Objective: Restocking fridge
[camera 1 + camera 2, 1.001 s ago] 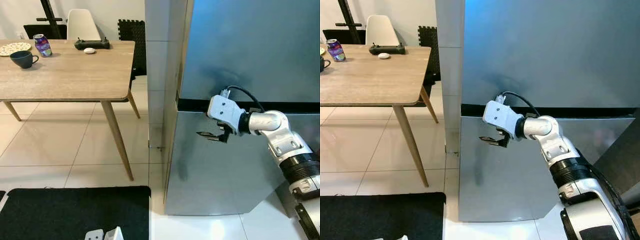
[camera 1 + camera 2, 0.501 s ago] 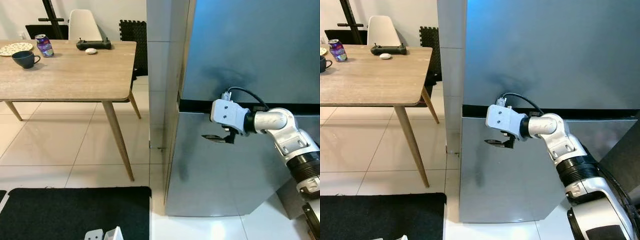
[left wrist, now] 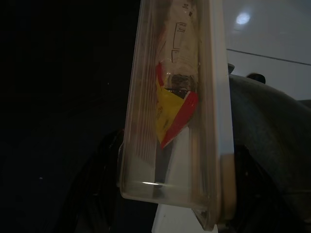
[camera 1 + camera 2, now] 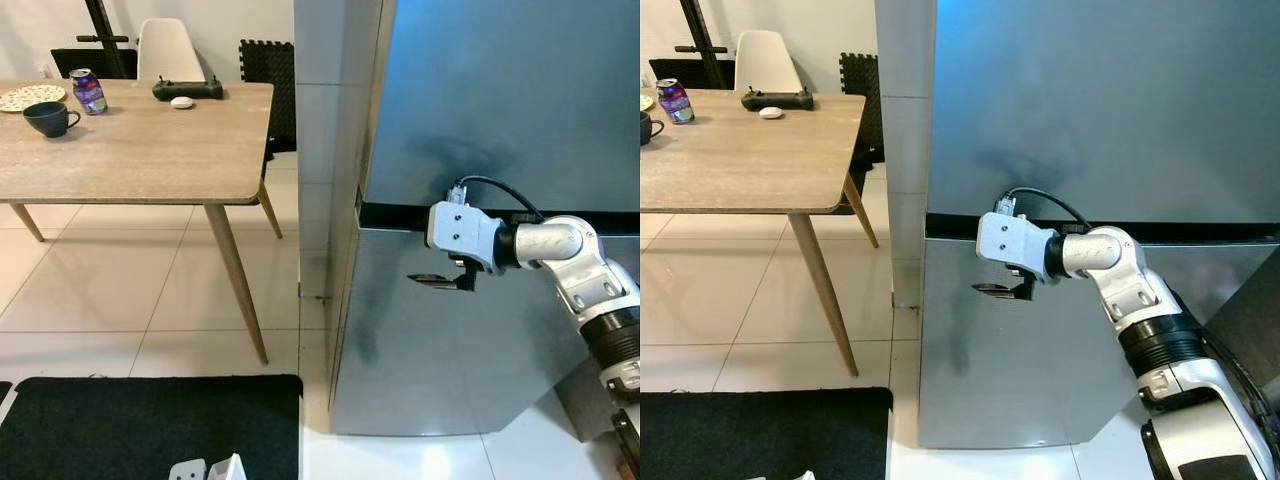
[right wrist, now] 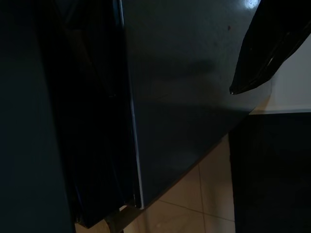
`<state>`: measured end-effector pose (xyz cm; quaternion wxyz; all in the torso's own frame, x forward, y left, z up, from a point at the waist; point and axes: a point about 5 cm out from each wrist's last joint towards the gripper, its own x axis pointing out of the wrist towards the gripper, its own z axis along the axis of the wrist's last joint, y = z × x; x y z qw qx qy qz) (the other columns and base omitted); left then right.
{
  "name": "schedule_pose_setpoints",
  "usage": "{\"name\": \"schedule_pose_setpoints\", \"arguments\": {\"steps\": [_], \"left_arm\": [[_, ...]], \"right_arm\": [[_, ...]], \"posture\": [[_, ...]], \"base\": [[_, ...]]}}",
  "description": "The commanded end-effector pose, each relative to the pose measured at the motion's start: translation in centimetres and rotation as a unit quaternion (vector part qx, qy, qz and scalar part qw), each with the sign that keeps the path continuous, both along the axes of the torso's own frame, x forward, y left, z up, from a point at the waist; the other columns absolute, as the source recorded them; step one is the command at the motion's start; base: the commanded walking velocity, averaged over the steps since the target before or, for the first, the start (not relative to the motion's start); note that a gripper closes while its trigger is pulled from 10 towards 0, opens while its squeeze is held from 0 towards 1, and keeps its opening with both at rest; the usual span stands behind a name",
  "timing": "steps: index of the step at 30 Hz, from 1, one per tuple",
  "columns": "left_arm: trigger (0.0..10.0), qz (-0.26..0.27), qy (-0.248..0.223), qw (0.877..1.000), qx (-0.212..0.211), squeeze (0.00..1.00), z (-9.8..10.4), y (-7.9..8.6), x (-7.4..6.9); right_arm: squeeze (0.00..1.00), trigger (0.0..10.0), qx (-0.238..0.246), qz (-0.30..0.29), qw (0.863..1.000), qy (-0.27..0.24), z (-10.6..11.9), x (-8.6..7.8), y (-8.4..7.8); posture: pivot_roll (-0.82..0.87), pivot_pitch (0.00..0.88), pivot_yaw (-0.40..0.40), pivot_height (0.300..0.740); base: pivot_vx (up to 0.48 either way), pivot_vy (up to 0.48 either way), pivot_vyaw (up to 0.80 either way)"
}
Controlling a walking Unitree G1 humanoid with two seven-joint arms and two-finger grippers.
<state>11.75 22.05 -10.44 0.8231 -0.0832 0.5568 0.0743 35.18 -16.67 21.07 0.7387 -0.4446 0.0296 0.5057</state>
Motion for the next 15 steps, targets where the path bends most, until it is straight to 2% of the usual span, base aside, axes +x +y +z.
{"name": "schedule_pose_setpoints", "arguments": {"steps": [1, 15], "left_arm": [[10.0, -0.002, 0.002, 1.000, -0.005, 0.00, -0.12, -0.42, -0.14], [10.0, -0.003, 0.002, 1.000, -0.005, 0.00, -0.10, -0.36, -0.11]], "right_arm": [[0.00, 10.0, -0.042, 0.053, 0.995, 0.073, -2.86, -1.28, 0.83], [0.00, 10.0, -0.049, 0.079, 0.991, 0.092, -3.21, -2.07, 1.26]], "posture": [[-0.06, 0.000, -0.045, 0.740], [-0.06, 0.000, -0.045, 0.740]], "base": [[0.000, 0.000, 0.00], [0.000, 0.000, 0.00]]}}
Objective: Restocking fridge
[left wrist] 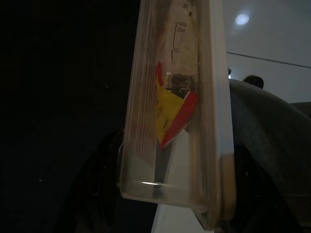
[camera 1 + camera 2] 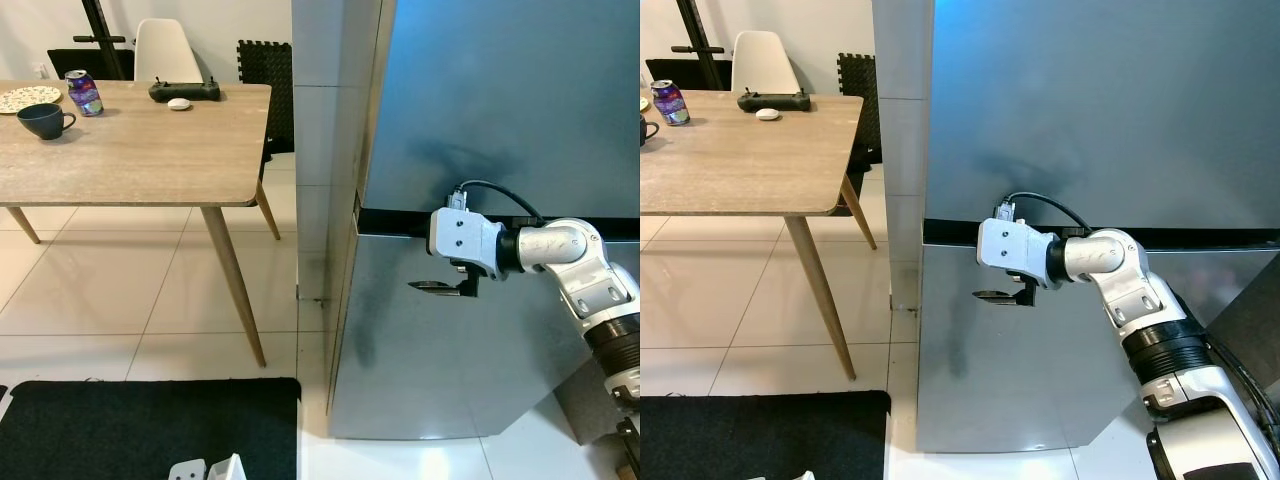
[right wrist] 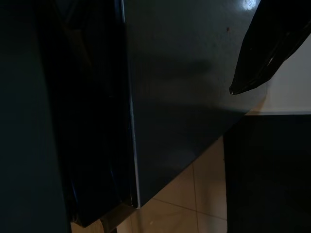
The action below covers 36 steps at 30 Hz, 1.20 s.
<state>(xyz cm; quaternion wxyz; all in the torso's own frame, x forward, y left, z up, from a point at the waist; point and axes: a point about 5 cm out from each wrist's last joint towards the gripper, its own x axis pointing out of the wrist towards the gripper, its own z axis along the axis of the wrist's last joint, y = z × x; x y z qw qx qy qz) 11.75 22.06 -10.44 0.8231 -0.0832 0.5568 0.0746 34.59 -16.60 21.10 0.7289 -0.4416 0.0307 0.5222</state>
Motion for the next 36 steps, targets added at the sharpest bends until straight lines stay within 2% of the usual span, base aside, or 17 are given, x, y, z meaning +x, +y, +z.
{"name": "schedule_pose_setpoints", "arguments": {"steps": [1, 15, 20, 22, 23, 25, 26, 27, 28, 33, 36], "left_arm": [[10.0, -0.004, 0.002, 1.000, -0.005, 0.00, -0.1, -0.4, -0.1], [10.0, -0.004, 0.001, 1.000, -0.006, 0.00, -0.1, -0.4, 0.0], [10.0, -0.006, 0.003, 1.000, -0.006, 0.00, -0.1, -0.5, -0.1], [10.0, -0.006, 0.003, 1.000, -0.007, 0.00, -0.1, -0.5, -0.1], [10.0, -0.006, 0.003, 1.000, -0.007, 0.00, -0.1, -0.5, -0.1], [10.0, -0.006, 0.003, 1.000, -0.008, 0.00, -0.1, -0.6, -0.1], [10.0, -0.006, 0.003, 1.000, -0.008, 0.00, -0.1, -0.6, -0.1], [10.0, -0.006, 0.003, 1.000, -0.009, 0.00, -0.2, -0.6, -0.1], [10.0, -0.006, 0.003, 1.000, -0.009, 0.00, -0.2, -0.6, -0.1], [10.0, -0.006, 0.004, 1.000, -0.010, 0.00, -0.2, -0.7, -0.2], [10.0, -0.006, 0.003, 1.000, -0.012, 0.00, -0.2, -0.8, -0.1]], "right_arm": [[0.00, 10.0, -0.047, 0.064, 0.993, 0.082, -3.2, -1.5, 1.2], [0.00, 10.0, -0.045, 0.068, 0.993, 0.087, -3.2, -1.7, 1.3], [0.00, 10.0, -0.021, 0.096, 0.989, 0.113, -2.7, -2.8, 1.3], [0.00, 10.0, 0.009, 0.124, 0.983, 0.137, -2.2, -3.7, 1.5], [0.00, 10.0, 0.009, 0.124, 0.983, 0.137, -2.2, -3.7, 1.5], [0.00, 10.0, 0.054, 0.163, 0.971, 0.168, -1.1, -4.9, 1.8], [0.00, 10.0, 0.054, 0.163, 0.971, 0.168, -1.1, -4.9, 1.8], [0.00, 10.0, 0.092, 0.196, 0.958, 0.189, -0.2, -5.9, 2.1], [0.00, 10.0, 0.105, 0.205, 0.954, 0.193, 0.2, -6.2, 2.1], [0.00, 10.0, 0.124, 0.214, 0.949, 0.197, 0.6, -6.4, 2.2], [0.00, 10.0, 0.187, 0.228, 0.934, 0.201, 2.0, -6.6, 2.4]], "posture": [[-0.06, 0.000, -0.045, 0.740], [-0.06, 0.000, -0.044, 0.740], [-0.06, 0.000, -0.042, 0.740], [-0.06, 0.000, -0.042, 0.740], [-0.06, 0.000, -0.042, 0.740], [-0.06, 0.000, -0.044, 0.740], [-0.06, 0.000, -0.044, 0.740], [-0.06, 0.000, -0.044, 0.740], [-0.06, 0.000, -0.044, 0.740], [-0.06, 0.000, -0.043, 0.740], [-0.06, 0.000, -0.046, 0.740]], "base": [[0.000, 0.000, 0.00], [0.000, 0.000, 0.00], [0.000, 0.000, 0.00], [0.000, 0.000, 0.00], [0.000, 0.000, 0.00], [0.000, 0.000, 0.00], [0.000, 0.000, 0.00], [0.000, 0.000, 0.00], [0.000, 0.000, 0.00], [0.000, 0.000, 0.00], [0.000, 0.000, 0.00]]}}
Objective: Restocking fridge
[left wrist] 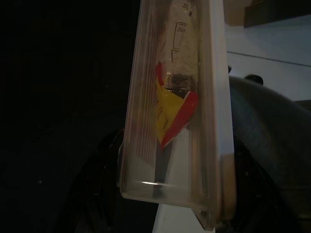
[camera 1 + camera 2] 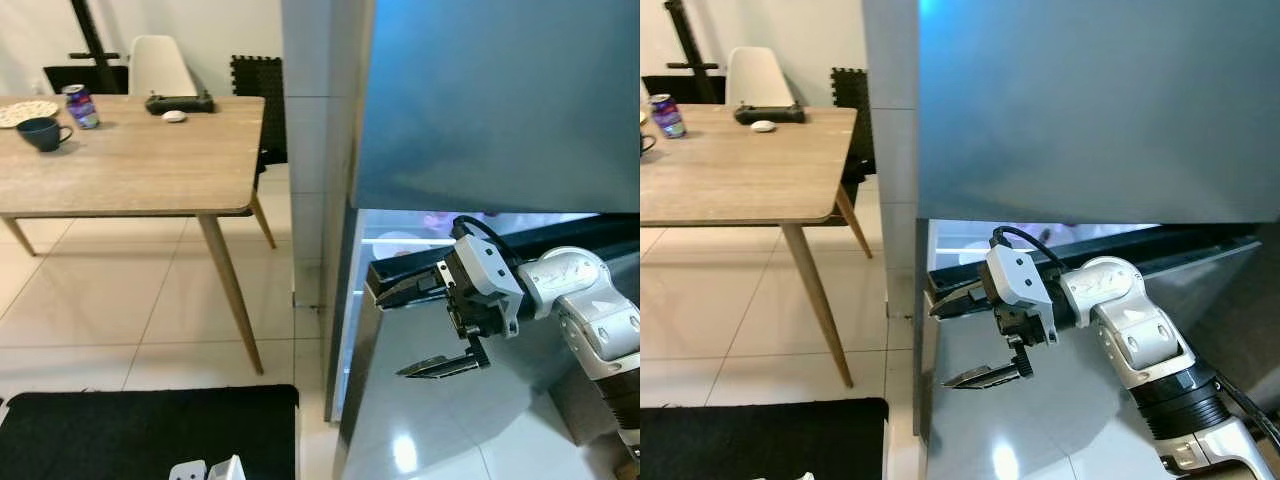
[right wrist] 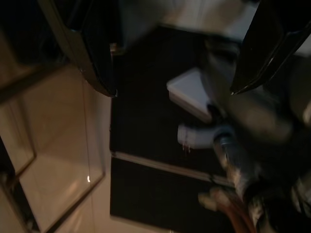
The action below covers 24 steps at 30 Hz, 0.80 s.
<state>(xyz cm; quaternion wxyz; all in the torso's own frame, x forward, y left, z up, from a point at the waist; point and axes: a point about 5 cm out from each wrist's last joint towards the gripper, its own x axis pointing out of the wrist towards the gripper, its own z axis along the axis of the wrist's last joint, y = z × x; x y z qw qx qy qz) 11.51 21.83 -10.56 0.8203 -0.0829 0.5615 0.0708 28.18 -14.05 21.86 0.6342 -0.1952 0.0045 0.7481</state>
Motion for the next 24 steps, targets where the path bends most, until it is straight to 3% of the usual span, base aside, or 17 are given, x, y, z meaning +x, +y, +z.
{"name": "schedule_pose_setpoints", "arguments": {"steps": [1, 10, 12, 15, 18, 19, 20, 24], "left_arm": [[10.0, -0.002, -0.002, 1.000, -0.010, 0.00, -0.1, -0.6, 0.1], [10.0, -0.001, -0.001, 1.000, -0.011, 0.00, -0.1, -0.6, 0.1], [10.0, -0.001, -0.002, 1.000, -0.011, 0.00, -0.1, -0.6, 0.1], [10.0, -0.002, -0.002, 1.000, -0.012, 0.00, -0.1, -0.7, 0.1], [10.0, -0.002, -0.003, 1.000, -0.012, 0.00, -0.1, -0.7, 0.2], [10.0, -0.003, -0.003, 1.000, -0.012, 0.00, -0.1, -0.7, 0.2], [10.0, -0.003, -0.003, 1.000, -0.012, 0.00, -0.1, -0.7, 0.2], [10.0, -0.004, -0.002, 1.000, -0.012, 0.00, -0.1, -0.7, 0.2]], "right_arm": [[0.00, 10.0, 0.055, 0.002, 0.998, -0.002, 1.8, -0.2, -0.1], [0.00, 10.0, 0.166, -0.027, 0.986, 0.003, 4.2, 0.0, 0.1], [0.00, 10.0, 0.166, -0.043, 0.985, -0.002, 4.1, 0.3, 0.1], [0.00, 10.0, 0.144, -0.132, 0.981, -0.023, 3.2, 2.1, 0.2], [0.00, 10.0, 0.145, -0.153, 0.977, -0.025, 3.2, 2.6, 0.2], [0.00, 1.9, 0.147, -0.165, 0.975, -0.025, 3.4, 2.9, 0.2], [0.00, 0.0, 0.148, -0.173, 0.973, -0.025, 3.5, 3.0, 0.2], [0.00, 0.0, 0.139, -0.172, 0.975, -0.028, 3.6, 3.0, 0.2]], "posture": [[-0.06, 0.000, -0.046, 0.740], [-0.06, 0.000, -0.046, 0.740], [-0.06, 0.000, -0.045, 0.740], [-0.06, 0.000, -0.044, 0.740], [-0.06, 0.000, -0.044, 0.740], [-0.06, 0.000, -0.044, 0.740], [-0.06, 0.000, -0.042, 0.740], [-0.06, 0.000, -0.043, 0.740]], "base": [[0.000, 0.000, 0.00], [0.000, 0.000, 0.00], [0.000, 0.000, 0.00], [0.000, 0.000, 0.00], [0.000, 0.000, 0.00], [0.000, 0.000, 0.00], [0.000, 0.000, 0.00], [0.000, 0.000, 0.00]]}}
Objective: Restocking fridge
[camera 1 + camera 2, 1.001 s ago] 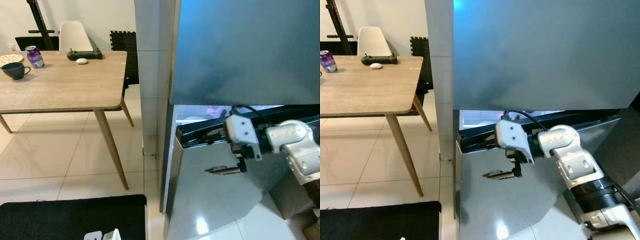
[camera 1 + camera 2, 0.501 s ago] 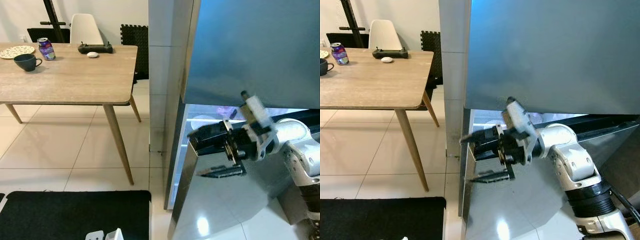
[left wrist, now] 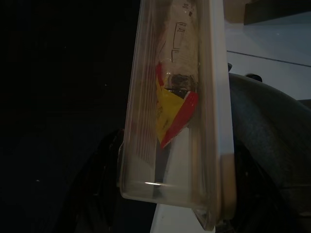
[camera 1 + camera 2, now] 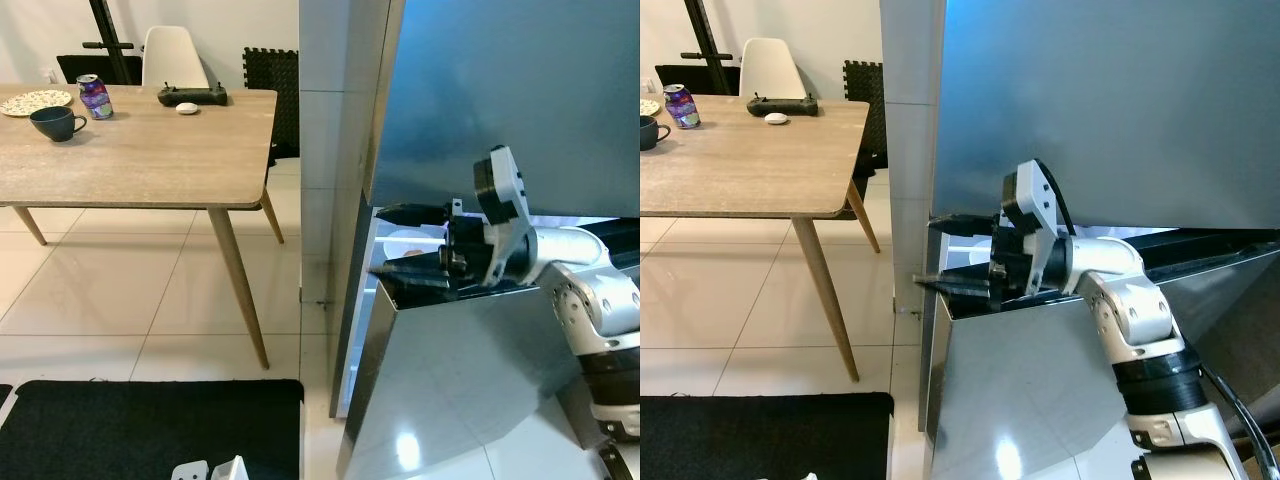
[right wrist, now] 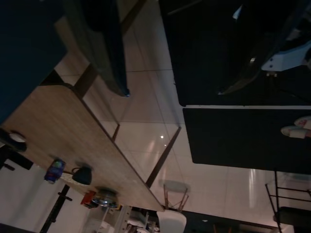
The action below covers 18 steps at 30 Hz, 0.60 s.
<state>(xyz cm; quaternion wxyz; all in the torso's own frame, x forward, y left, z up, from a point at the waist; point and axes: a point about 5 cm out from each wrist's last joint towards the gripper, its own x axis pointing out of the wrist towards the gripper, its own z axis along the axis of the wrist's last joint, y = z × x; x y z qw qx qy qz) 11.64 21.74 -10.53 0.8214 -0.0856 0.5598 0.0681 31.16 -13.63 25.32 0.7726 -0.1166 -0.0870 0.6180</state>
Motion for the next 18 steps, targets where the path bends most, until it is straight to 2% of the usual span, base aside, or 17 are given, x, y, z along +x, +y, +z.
{"name": "schedule_pose_setpoints", "arguments": {"steps": [1, 6, 12, 13, 14, 16, 17, 18], "left_arm": [[10.0, -0.003, 0.000, 1.000, -0.008, 0.00, -0.11, -0.63, 0.02], [10.0, -0.004, 0.000, 1.000, -0.008, 0.00, -0.09, -0.59, 0.05], [10.0, -0.006, 0.000, 1.000, -0.008, 0.00, -0.09, -0.63, 0.09], [10.0, -0.006, 0.000, 1.000, -0.008, 0.00, -0.08, -0.64, 0.12], [10.0, -0.007, -0.001, 1.000, -0.008, 0.00, -0.08, -0.66, 0.14], [10.0, -0.007, -0.001, 1.000, -0.008, 0.00, -0.08, -0.66, 0.15], [10.0, -0.007, -0.001, 1.000, -0.008, 0.00, -0.07, -0.67, 0.16], [10.0, -0.007, -0.001, 1.000, -0.008, 0.00, -0.07, -0.67, 0.18]], "right_arm": [[0.00, 0.0, -0.008, -0.002, 1.000, -0.001, 0.14, -0.07, -0.27], [0.00, 0.0, -0.013, -0.004, 1.000, -0.003, 0.24, -0.08, -0.30], [0.00, 0.0, -0.056, -0.040, 0.997, -0.030, 0.05, 0.61, -0.48], [0.00, 1.1, -0.063, -0.044, 0.997, -0.032, -0.02, 0.70, -0.51], [0.00, 9.3, -0.065, -0.040, 0.997, -0.032, -0.05, 0.64, -0.49], [0.00, 9.3, -0.064, -0.036, 0.997, -0.031, -0.04, 0.55, -0.47], [0.00, 10.0, -0.054, -0.017, 0.998, -0.028, 0.09, 0.08, -0.30], [0.00, 10.0, -0.047, -0.002, 0.999, -0.026, 0.19, -0.27, -0.19]], "posture": [[-0.06, 0.000, -0.043, 0.740], [-0.06, 0.000, -0.044, 0.740], [-0.06, 0.000, -0.042, 0.740], [-0.07, 0.000, -0.042, 0.740], [-0.07, 0.000, -0.042, 0.740], [-0.07, 0.000, -0.042, 0.740], [-0.06, 0.000, -0.042, 0.740], [-0.06, 0.000, -0.042, 0.740]], "base": [[0.000, 0.000, 0.00], [0.000, 0.000, 0.00], [0.000, 0.000, 0.00], [0.000, 0.000, 0.00], [0.000, 0.000, 0.00], [0.000, 0.000, 0.00], [0.000, 0.000, 0.00], [0.000, 0.000, 0.00]]}}
